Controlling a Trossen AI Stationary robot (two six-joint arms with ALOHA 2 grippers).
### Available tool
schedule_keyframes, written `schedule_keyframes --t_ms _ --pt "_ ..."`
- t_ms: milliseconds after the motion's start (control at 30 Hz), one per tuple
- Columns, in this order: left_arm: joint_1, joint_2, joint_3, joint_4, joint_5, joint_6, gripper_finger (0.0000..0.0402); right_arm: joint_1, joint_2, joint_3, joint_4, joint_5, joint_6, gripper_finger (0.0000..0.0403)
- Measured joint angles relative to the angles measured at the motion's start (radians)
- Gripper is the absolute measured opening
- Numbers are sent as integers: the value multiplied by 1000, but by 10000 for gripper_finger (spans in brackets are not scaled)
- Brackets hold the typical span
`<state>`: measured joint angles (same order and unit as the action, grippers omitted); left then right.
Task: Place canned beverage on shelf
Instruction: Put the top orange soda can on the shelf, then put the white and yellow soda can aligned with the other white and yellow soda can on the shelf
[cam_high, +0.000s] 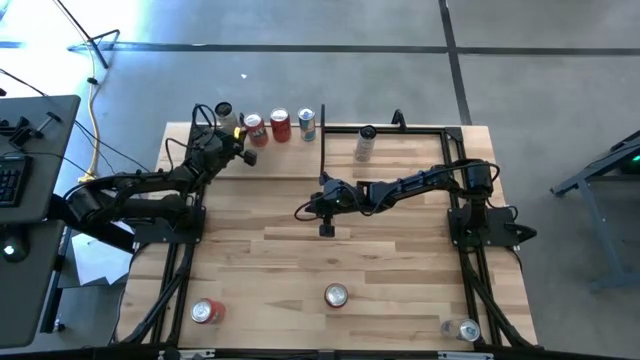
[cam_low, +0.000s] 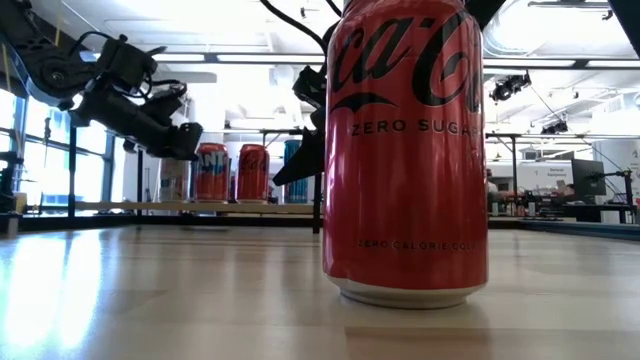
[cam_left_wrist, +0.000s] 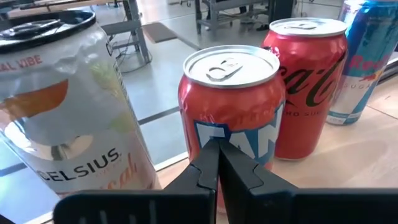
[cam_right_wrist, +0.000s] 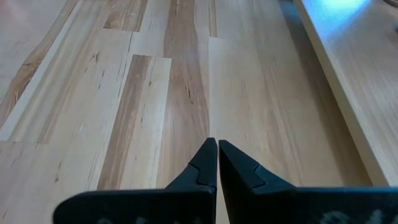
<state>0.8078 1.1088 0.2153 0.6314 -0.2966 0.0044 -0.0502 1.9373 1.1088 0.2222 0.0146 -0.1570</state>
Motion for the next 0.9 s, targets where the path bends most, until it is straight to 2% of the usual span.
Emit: schedule_keyframes --t_ms 200,300,467,600,767,900 --pt "0 -10 0 -1 0 29 0 0 -5 0 -7 0 -6 0" --pt "-11 -50 0 -54 4 60 0 3 -43 -1 -78 25 -23 0" --pt "-61 -171 0 -216 27 60 0 55 -167 -1 -268 181 -46 0" --pt "-126 -268 0 -272 29 45 0 130 -278 -11 -385 302 -62 0" --pt "-225 -335 0 -273 34 42 0 188 -487 -187 -337 464 -70 0" --pt "-284 -344 0 -267 34 50 0 136 -681 -419 -86 500 -128 0"
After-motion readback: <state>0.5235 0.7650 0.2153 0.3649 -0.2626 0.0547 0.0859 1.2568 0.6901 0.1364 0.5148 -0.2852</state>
